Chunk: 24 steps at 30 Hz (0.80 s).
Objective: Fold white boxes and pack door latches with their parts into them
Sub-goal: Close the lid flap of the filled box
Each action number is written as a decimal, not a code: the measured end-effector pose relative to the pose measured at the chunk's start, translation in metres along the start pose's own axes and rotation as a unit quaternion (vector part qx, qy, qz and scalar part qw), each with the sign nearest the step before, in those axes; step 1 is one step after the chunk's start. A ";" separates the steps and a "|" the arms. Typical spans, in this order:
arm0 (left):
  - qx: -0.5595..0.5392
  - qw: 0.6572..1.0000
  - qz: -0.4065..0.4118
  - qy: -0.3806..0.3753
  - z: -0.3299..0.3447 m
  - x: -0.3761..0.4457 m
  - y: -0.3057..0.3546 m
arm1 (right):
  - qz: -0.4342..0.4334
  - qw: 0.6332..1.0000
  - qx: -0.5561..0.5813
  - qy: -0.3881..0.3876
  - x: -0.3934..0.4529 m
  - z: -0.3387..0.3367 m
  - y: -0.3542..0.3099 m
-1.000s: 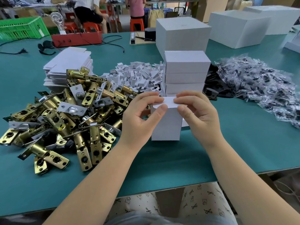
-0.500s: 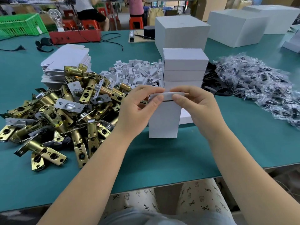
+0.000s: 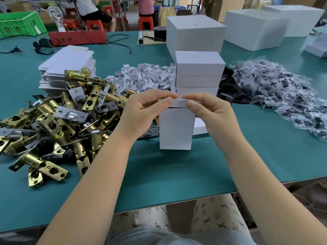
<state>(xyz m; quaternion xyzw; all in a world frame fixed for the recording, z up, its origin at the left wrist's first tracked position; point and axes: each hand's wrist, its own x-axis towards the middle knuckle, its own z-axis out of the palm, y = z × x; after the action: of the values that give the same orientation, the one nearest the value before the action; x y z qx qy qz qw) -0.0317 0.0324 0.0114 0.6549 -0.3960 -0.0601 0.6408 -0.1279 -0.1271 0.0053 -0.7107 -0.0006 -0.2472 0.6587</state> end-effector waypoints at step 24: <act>0.092 0.994 0.049 -0.039 -0.009 -0.013 0.006 | -0.124 0.982 -0.146 -0.006 -0.012 -0.001 -0.001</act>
<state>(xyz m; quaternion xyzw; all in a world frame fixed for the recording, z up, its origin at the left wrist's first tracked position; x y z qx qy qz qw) -0.0376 0.0477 0.0128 0.6882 -0.4560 -0.0180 0.5641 -0.1391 -0.1243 0.0025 -0.7952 -0.0567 -0.3196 0.5121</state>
